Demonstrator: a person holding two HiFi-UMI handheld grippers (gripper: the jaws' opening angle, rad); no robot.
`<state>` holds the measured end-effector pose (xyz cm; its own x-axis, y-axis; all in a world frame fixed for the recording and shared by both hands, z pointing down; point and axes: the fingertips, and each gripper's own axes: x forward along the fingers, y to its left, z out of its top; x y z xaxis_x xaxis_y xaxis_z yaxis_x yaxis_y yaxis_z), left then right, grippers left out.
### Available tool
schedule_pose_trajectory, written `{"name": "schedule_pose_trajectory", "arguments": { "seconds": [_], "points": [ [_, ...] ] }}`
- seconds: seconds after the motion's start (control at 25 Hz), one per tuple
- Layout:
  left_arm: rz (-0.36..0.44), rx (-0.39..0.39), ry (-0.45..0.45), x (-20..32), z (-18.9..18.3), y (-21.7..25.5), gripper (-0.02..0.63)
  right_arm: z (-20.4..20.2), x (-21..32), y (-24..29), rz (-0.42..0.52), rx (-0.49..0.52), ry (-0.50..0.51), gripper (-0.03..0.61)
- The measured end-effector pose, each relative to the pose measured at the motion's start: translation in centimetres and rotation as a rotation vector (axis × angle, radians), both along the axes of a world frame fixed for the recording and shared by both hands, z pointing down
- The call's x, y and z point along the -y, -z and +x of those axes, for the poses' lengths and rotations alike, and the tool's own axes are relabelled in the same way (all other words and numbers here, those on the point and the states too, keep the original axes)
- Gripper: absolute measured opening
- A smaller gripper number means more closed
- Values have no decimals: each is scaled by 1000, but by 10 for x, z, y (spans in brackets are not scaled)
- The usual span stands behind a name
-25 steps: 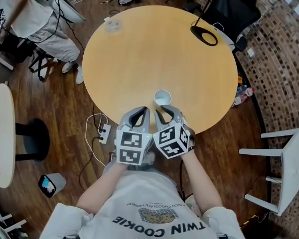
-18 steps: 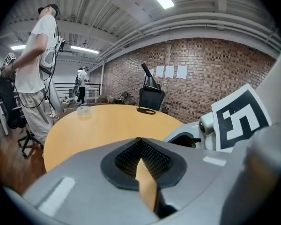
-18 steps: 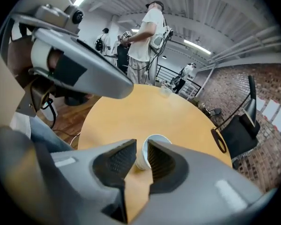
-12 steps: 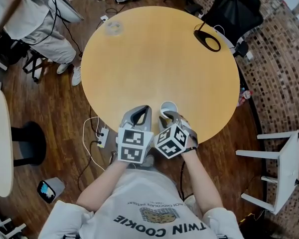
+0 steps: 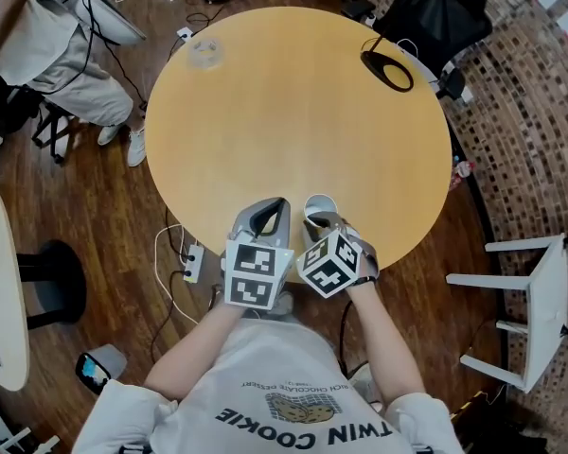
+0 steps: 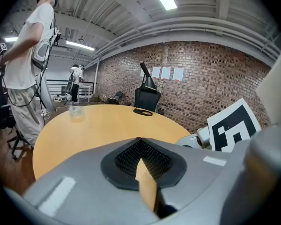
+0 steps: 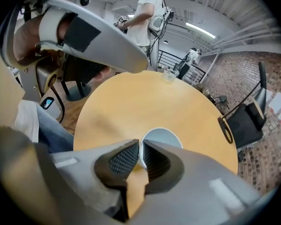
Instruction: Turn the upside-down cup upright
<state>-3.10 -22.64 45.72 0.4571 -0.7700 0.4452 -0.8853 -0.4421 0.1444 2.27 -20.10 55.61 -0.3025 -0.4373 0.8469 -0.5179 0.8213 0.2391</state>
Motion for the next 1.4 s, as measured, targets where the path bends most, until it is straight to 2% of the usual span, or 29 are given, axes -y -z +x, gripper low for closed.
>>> {"name": "schedule_pose_trajectory", "arguments": {
  "seconds": [0.2, 0.36, 0.44, 0.64, 0.8, 0.88, 1.12, 1.4],
  "points": [
    [-3, 2, -1, 1, -3, -1, 6, -4, 0, 5, -9, 33, -6, 21],
    [-5, 6, -5, 1, -4, -1, 6, -9, 3, 21, -16, 151, -66, 21],
    [-5, 10, -9, 1, -4, -1, 6, -10, 4, 31, -40, 272, -127, 21],
    [-7, 15, -25, 3, 1, -1, 6, 3, 10, 44, -121, 663, -355, 21],
    [-10, 18, -40, 5, 7, -1, 6, 18, 9, 33, -265, 981, -539, 21],
    [-12, 17, -47, 6, 9, -2, 6, 26, 9, 24, -318, 1079, -617, 21],
    [-11, 25, -50, 5, 11, -2, 6, 47, 10, 9, -325, 1169, -732, 21],
    [-12, 26, -50, 2, 12, -2, 6, 49, 7, 4, -364, 1271, -794, 25]
  ]
}}
